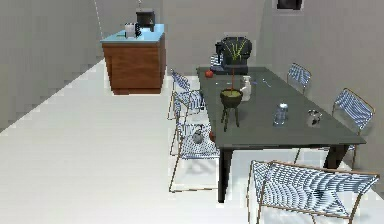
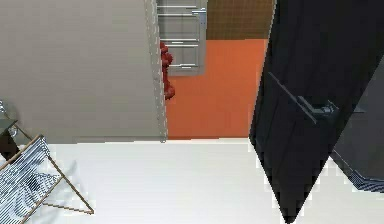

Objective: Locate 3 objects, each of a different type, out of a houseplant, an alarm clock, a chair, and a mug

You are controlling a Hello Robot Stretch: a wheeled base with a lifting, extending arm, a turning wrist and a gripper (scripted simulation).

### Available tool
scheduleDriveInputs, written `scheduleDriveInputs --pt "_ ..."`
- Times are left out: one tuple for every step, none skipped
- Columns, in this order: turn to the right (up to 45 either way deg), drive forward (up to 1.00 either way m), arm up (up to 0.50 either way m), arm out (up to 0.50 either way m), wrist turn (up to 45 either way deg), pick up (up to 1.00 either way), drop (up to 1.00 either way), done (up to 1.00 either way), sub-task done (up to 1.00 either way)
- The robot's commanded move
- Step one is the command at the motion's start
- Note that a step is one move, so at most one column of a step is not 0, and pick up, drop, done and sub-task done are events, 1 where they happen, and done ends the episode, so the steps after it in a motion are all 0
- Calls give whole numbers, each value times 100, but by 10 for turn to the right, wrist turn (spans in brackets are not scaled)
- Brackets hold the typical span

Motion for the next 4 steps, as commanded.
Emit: scheduleDriveInputs --pt "0 30 0 0 0 0 0 0 0" --pt "150 0 0 0 0 0 0 0 0" --pt "0 0 0 0 0 0 0 0 100" --pt "450 0 0 0 0 0 0 0 0"
